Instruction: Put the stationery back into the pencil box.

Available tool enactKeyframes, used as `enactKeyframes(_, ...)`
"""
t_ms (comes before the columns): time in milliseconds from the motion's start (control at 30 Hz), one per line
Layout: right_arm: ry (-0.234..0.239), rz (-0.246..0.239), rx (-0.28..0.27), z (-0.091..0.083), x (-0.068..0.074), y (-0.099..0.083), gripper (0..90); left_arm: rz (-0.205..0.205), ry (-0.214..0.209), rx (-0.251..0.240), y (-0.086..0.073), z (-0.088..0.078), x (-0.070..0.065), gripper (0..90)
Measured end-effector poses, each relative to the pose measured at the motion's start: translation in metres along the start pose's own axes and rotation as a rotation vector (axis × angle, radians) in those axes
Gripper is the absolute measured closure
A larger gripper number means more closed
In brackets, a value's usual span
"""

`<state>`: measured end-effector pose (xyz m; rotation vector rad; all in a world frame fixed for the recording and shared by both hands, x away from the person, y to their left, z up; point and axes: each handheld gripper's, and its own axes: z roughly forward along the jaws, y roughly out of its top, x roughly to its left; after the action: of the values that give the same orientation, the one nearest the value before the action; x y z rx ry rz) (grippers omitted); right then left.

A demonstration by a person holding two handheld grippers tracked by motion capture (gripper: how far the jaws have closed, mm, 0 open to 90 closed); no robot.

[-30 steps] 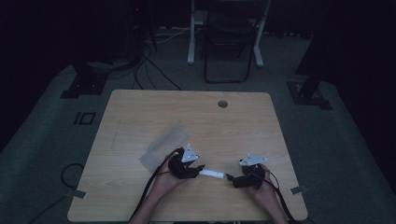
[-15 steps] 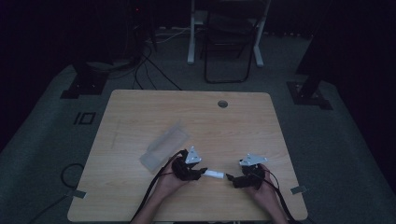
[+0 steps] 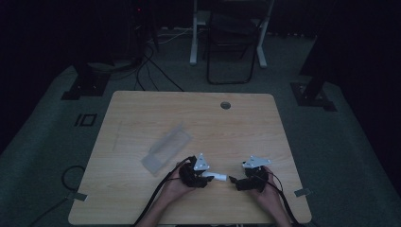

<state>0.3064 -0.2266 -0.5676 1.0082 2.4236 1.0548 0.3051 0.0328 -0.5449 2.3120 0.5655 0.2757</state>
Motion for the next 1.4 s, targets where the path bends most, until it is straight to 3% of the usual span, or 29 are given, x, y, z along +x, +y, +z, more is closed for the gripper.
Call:
enactKeyframes(333,0.0,-0.001,0.0,0.0,0.0,0.0,12.3,0.042,-0.001,0.016,-0.001,0.006,-0.007,63.8)
enactKeyframes(467,0.0,-0.001,0.0,0.0,0.0,0.0,12.3,0.039,0.006,0.025,-0.002,0.008,-0.007,68.6)
enactKeyframes(1000,0.0,-0.001,0.0,0.0,0.0,0.0,12.4,0.028,0.01,0.031,0.004,0.014,-0.008,64.5)
enactKeyframes(1167,0.0,-0.001,0.0,0.0,0.0,0.0,12.3,0.029,0.002,0.028,0.005,0.015,-0.009,70.2)
enactKeyframes(1400,0.0,-0.001,0.0,0.0,0.0,0.0,12.3,0.042,0.019,0.033,0.006,0.015,-0.011,71.1)
